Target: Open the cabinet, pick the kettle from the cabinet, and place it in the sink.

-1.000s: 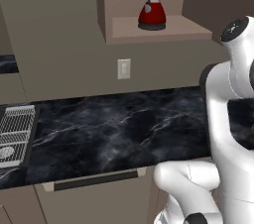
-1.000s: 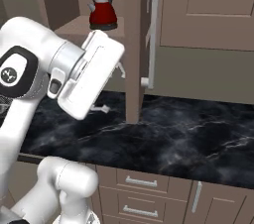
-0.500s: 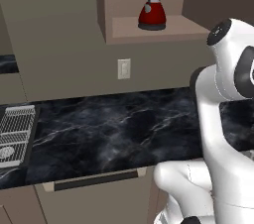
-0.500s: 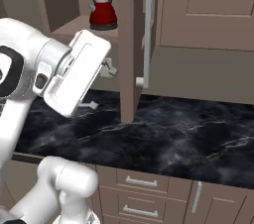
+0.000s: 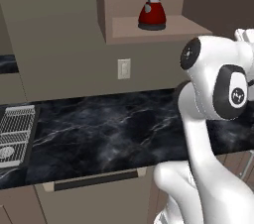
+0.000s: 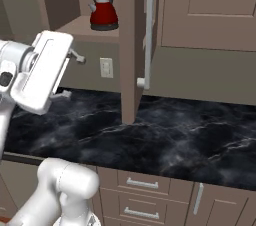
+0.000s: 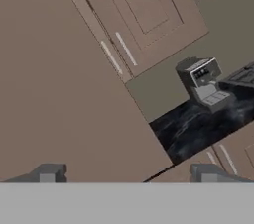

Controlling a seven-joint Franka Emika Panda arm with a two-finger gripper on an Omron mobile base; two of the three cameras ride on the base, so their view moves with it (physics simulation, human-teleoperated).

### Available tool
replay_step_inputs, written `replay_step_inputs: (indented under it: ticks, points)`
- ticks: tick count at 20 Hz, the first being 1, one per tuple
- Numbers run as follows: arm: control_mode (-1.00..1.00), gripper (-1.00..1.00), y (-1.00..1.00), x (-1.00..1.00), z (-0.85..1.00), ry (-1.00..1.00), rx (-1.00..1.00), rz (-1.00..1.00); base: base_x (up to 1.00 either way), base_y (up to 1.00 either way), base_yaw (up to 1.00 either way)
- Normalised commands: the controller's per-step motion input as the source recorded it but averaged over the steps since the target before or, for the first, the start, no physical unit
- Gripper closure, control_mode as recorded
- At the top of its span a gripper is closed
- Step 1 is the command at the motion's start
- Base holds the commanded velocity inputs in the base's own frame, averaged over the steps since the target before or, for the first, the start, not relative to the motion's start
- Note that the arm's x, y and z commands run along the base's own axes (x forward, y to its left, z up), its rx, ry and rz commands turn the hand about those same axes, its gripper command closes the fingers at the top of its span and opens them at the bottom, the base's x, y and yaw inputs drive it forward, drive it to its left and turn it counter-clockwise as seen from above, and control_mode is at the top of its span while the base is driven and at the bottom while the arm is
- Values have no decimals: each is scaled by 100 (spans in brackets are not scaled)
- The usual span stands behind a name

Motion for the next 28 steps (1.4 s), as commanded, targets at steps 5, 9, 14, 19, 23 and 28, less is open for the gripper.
replay_step_inputs:
  ticks: [5, 9, 14, 19, 23, 28]
  points:
    - [-100, -100, 46, -7, 26, 31, -18, 23, 0, 0, 0]
    - [-100, -100, 42, -8, 25, 33, -10, 23, 0, 0, 0]
    - [-100, -100, 38, -9, 26, 34, -4, 27, 0, 0, 0]
    - [-100, -100, 32, -7, 21, 30, -1, 29, 0, 0, 0]
    - [-100, -100, 28, 0, 10, 18, 0, 28, 0, 0, 0]
    - [-100, -100, 24, 4, 11, 11, 0, 23, 0, 0, 0]
